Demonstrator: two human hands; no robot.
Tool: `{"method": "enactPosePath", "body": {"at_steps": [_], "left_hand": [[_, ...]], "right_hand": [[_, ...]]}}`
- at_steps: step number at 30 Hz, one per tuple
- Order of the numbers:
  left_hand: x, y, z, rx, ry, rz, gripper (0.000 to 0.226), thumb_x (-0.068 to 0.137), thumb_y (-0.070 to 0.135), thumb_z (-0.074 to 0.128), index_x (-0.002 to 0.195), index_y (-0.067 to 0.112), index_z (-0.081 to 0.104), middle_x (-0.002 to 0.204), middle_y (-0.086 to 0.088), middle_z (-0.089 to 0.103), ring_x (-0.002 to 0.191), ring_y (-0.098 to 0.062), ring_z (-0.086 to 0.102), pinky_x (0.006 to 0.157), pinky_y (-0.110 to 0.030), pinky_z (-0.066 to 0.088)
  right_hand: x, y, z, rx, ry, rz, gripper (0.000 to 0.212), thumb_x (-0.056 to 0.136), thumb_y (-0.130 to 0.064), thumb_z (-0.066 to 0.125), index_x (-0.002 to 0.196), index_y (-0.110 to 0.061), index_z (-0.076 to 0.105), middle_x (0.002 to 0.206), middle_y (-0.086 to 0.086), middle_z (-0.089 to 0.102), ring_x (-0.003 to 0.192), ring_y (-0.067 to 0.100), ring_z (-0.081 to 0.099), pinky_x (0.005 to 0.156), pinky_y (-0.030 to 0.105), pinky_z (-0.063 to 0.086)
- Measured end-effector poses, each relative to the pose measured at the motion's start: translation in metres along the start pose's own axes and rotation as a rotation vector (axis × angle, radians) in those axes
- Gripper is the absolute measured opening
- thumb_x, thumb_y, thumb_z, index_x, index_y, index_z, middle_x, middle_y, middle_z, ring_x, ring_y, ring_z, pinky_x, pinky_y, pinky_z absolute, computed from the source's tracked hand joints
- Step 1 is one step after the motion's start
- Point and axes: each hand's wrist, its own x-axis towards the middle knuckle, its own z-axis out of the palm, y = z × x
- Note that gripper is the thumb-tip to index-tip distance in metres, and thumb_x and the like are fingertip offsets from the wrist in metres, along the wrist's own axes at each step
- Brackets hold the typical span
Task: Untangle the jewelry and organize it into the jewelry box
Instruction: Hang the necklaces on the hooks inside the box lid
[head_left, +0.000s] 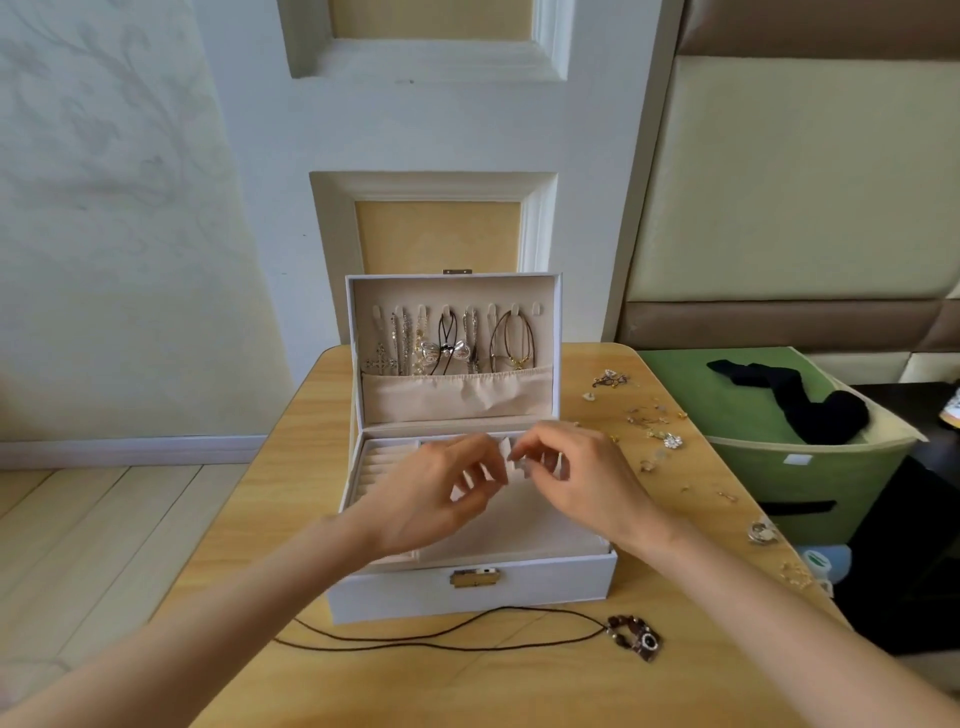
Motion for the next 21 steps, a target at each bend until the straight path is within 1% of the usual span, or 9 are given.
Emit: {"method": "enactPosePath", "body": {"at_steps": [3, 5, 7, 9, 12, 14, 17, 19, 21], "left_hand": [[-0.029, 0.007, -0.001, -0.046, -0.061, -0.001, 0.009, 0.088, 0.016, 0.056, 0.096, 0.014, 0.059, 0.09, 0.01, 0.065, 0.079, -0.004, 0.061, 0.071, -0.026, 0.052], [-0.046, 0.006, -0.001, -0.024, -0.082, 0.011, 0.01, 0.086, 0.007, 0.055, 0.094, 0.014, 0.056, 0.097, 0.008, 0.063, 0.083, -0.004, 0.059, 0.075, -0.025, 0.05], [-0.055, 0.004, -0.003, -0.019, -0.104, 0.025, 0.022, 0.08, -0.003, 0.049, 0.091, 0.016, 0.054, 0.101, 0.006, 0.061, 0.087, -0.006, 0.057, 0.077, -0.023, 0.048], [-0.058, 0.002, -0.006, -0.082, -0.111, -0.004, 0.029, 0.074, -0.008, 0.045, 0.086, 0.015, 0.057, 0.102, 0.004, 0.062, 0.09, -0.009, 0.059, 0.079, -0.022, 0.047], [-0.057, 0.001, -0.011, -0.189, -0.123, -0.072, 0.026, 0.075, -0.007, 0.047, 0.077, 0.013, 0.063, 0.102, 0.002, 0.065, 0.095, -0.011, 0.061, 0.082, -0.024, 0.048], [-0.059, 0.001, -0.012, -0.225, -0.158, -0.096, 0.027, 0.076, -0.004, 0.047, 0.072, 0.015, 0.066, 0.103, 0.002, 0.064, 0.096, -0.014, 0.061, 0.082, -0.03, 0.049], [-0.06, 0.002, -0.011, -0.233, -0.207, -0.116, 0.033, 0.074, -0.003, 0.046, 0.069, 0.02, 0.069, 0.104, 0.009, 0.061, 0.092, -0.022, 0.061, 0.08, -0.044, 0.047], [-0.06, 0.005, -0.012, -0.249, -0.208, -0.129, 0.034, 0.074, -0.002, 0.046, 0.071, 0.022, 0.07, 0.104, 0.011, 0.061, 0.093, -0.022, 0.061, 0.08, -0.047, 0.046], [-0.059, 0.009, -0.013, -0.277, -0.202, -0.146, 0.034, 0.075, -0.001, 0.047, 0.073, 0.023, 0.07, 0.103, 0.009, 0.062, 0.095, -0.019, 0.06, 0.08, -0.047, 0.046]], "right_hand": [[-0.018, -0.016, -0.004, 0.013, -0.028, -0.135, 0.003, 0.08, -0.018, 0.063, 0.08, -0.02, 0.066, 0.08, -0.012, 0.057, 0.079, 0.004, 0.052, 0.071, 0.021, 0.044], [-0.03, -0.025, -0.006, -0.009, -0.025, -0.185, 0.007, 0.081, -0.023, 0.061, 0.079, -0.021, 0.067, 0.068, -0.012, 0.055, 0.065, -0.002, 0.046, 0.062, 0.017, 0.042], [-0.041, -0.034, -0.004, -0.002, -0.111, -0.197, 0.011, 0.083, -0.027, 0.06, 0.081, -0.023, 0.07, 0.053, -0.015, 0.05, 0.048, -0.007, 0.038, 0.053, 0.006, 0.032], [-0.048, -0.04, 0.0, -0.011, -0.201, -0.204, 0.013, 0.084, -0.027, 0.059, 0.084, -0.026, 0.071, 0.045, -0.014, 0.048, 0.041, -0.001, 0.038, 0.049, 0.002, 0.024], [-0.047, -0.042, 0.002, -0.069, -0.226, -0.229, 0.017, 0.083, -0.022, 0.056, 0.086, -0.028, 0.072, 0.043, -0.011, 0.051, 0.04, 0.008, 0.044, 0.046, 0.007, 0.023], [-0.045, -0.045, 0.001, -0.083, -0.27, -0.255, 0.019, 0.081, -0.016, 0.058, 0.085, -0.028, 0.073, 0.046, -0.011, 0.057, 0.04, 0.01, 0.047, 0.045, 0.012, 0.03], [-0.05, -0.051, 0.006, -0.123, -0.426, -0.273, 0.022, 0.086, -0.021, 0.057, 0.101, -0.028, 0.072, 0.069, -0.006, 0.071, 0.054, 0.01, 0.058, 0.061, 0.02, 0.045], [-0.057, -0.057, 0.017, -0.196, -0.548, -0.201, 0.033, 0.094, -0.034, 0.051, 0.126, -0.027, 0.058, 0.095, 0.005, 0.072, 0.083, 0.018, 0.063, 0.084, 0.028, 0.044], [-0.062, -0.066, 0.029, -0.257, -0.646, -0.116, 0.043, 0.096, -0.038, 0.048, 0.136, -0.025, 0.046, 0.11, 0.012, 0.067, 0.102, 0.027, 0.058, 0.094, 0.035, 0.039]]}}
